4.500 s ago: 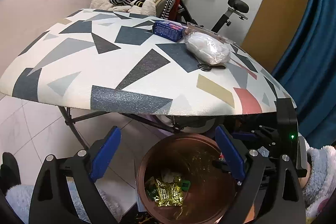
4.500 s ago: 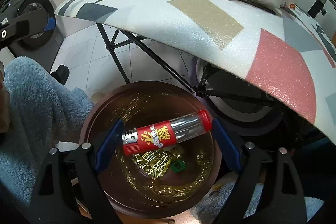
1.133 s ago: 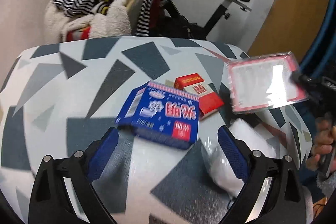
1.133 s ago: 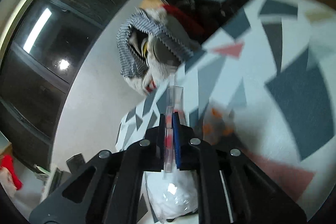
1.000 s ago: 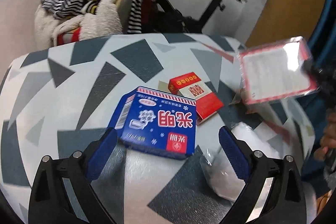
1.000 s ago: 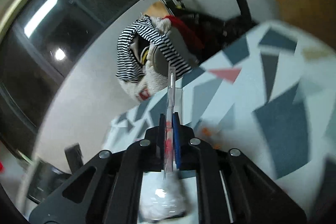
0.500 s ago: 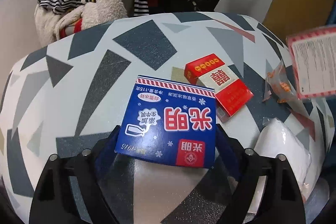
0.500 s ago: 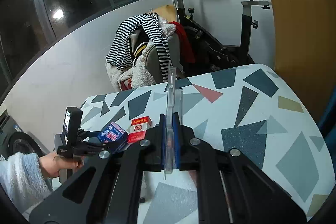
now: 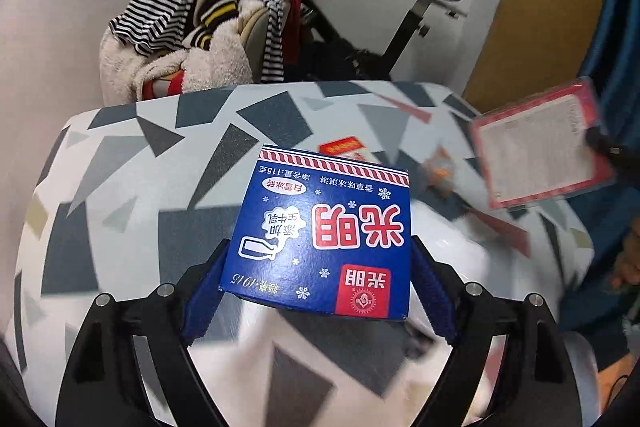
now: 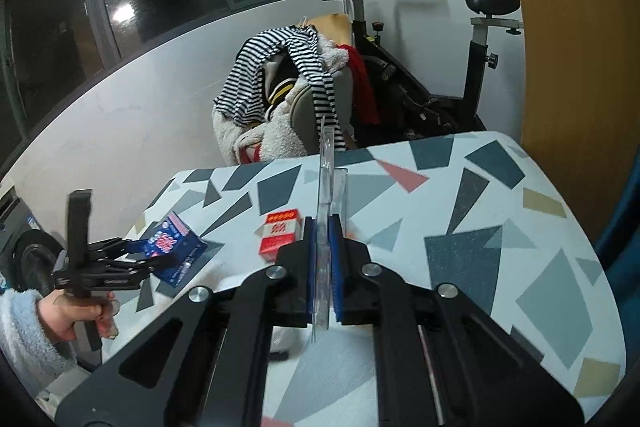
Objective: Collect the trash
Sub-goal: 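Grasp the blue milk box with the left gripper, then lower the blister pack into the bin and open the right gripper while the left gripper carries the box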
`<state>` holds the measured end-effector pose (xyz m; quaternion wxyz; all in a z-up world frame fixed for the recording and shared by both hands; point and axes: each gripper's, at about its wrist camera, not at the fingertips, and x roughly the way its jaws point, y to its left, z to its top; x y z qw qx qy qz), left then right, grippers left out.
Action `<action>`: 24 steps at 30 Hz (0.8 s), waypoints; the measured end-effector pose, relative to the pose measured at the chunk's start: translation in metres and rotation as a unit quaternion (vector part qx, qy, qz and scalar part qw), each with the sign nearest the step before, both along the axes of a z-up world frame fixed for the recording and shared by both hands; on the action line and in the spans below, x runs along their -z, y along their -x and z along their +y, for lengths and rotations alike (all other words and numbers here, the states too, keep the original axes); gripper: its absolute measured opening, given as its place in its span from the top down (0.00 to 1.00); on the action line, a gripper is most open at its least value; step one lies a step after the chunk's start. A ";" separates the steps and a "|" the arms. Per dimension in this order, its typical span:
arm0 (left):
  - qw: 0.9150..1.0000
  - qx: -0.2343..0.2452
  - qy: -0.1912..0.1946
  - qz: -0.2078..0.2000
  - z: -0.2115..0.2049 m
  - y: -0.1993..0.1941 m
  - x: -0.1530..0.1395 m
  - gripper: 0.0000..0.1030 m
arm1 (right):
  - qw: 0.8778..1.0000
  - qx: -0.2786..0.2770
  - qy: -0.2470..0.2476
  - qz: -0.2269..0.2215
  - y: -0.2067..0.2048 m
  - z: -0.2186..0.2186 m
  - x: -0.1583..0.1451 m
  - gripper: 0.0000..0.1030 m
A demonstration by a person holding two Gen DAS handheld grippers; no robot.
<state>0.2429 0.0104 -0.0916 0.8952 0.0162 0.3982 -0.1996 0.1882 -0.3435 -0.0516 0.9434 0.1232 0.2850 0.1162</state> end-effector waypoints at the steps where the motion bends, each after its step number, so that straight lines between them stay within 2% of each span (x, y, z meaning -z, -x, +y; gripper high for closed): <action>1: 1.000 0.000 0.001 -0.005 0.001 0.018 -0.005 0.20 | 1.000 -0.002 -0.001 0.002 0.003 0.001 -0.001 0.90; 6: 1.000 0.001 0.005 -0.016 0.005 0.091 -0.017 0.19 | 1.000 -0.025 -0.006 0.015 0.036 0.011 -0.007 0.90; 9: 1.000 0.001 0.025 -0.013 0.011 0.139 -0.019 0.19 | 0.999 -0.045 -0.010 0.026 0.059 0.019 -0.008 0.90; 13: 0.999 0.003 0.031 -0.018 0.017 0.187 -0.021 0.19 | 0.996 -0.074 -0.025 0.035 0.096 0.026 -0.009 0.90; 21: 0.999 0.006 0.035 -0.022 0.031 0.246 -0.016 0.19 | 0.988 -0.131 -0.053 0.064 0.154 0.047 0.003 0.90; 24: 0.999 0.006 0.036 -0.018 0.035 0.258 -0.011 0.19 | 0.981 -0.158 -0.054 0.098 0.170 0.066 0.021 0.90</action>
